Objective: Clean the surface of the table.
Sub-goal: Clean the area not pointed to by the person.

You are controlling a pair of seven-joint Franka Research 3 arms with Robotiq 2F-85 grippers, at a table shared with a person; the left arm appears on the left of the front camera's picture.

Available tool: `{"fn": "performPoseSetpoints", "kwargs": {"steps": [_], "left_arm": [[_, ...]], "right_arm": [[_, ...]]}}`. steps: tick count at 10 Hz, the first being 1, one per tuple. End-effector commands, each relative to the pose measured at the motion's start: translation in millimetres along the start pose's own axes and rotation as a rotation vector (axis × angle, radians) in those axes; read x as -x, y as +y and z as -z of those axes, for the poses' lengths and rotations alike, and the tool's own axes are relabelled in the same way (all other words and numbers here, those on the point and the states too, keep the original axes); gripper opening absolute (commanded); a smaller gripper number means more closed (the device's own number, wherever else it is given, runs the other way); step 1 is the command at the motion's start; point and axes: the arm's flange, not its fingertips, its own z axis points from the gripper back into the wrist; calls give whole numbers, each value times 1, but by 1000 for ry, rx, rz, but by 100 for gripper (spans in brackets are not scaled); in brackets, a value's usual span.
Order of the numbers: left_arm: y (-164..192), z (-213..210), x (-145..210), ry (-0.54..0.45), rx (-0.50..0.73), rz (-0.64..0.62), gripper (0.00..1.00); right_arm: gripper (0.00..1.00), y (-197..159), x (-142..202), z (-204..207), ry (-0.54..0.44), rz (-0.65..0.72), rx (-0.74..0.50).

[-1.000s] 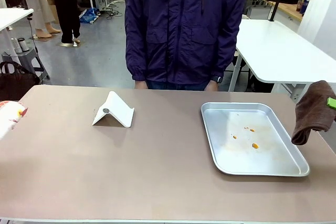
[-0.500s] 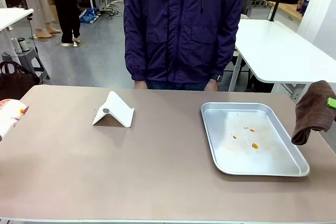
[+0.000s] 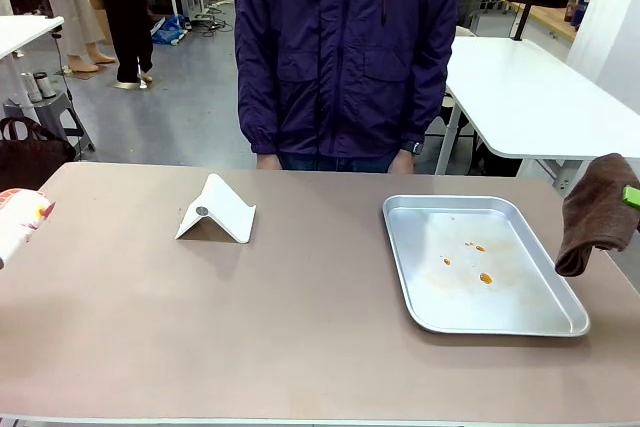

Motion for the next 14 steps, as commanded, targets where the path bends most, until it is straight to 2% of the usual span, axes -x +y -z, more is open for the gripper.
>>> {"fn": "performPoseSetpoints", "kwargs": {"steps": [1,4,5,6,8,10,11,13,14], "left_arm": [[-4,-1,-3,-15,14,0,22],[-4,-1,-3,-15,14,0,22],[-4,-1,-3,-15,14,0,22],[-4,-1,-3,-15,14,0,22],[-4,-1,-3,-15,14,0,22],[-4,-1,-3,-15,14,0,22],[-4,-1,-3,-15,14,0,22],[-4,-1,-3,-15,14,0,22],[-4,-1,-3,-15,14,0,22]], "right_arm": [[0,6,-1,1,3,19,-13],[0,6,-1,1,3,19,-13],[7,0,0,0,0,0,0],[7,8,-1,11,63,-25,73],[7,21,-13,41,250,-41,275],[7,29,-31,66,388,-1,446],[7,30,-42,81,428,33,548],[7,28,-67,105,481,56,647],[0,23,-77,111,505,69,667]]}}
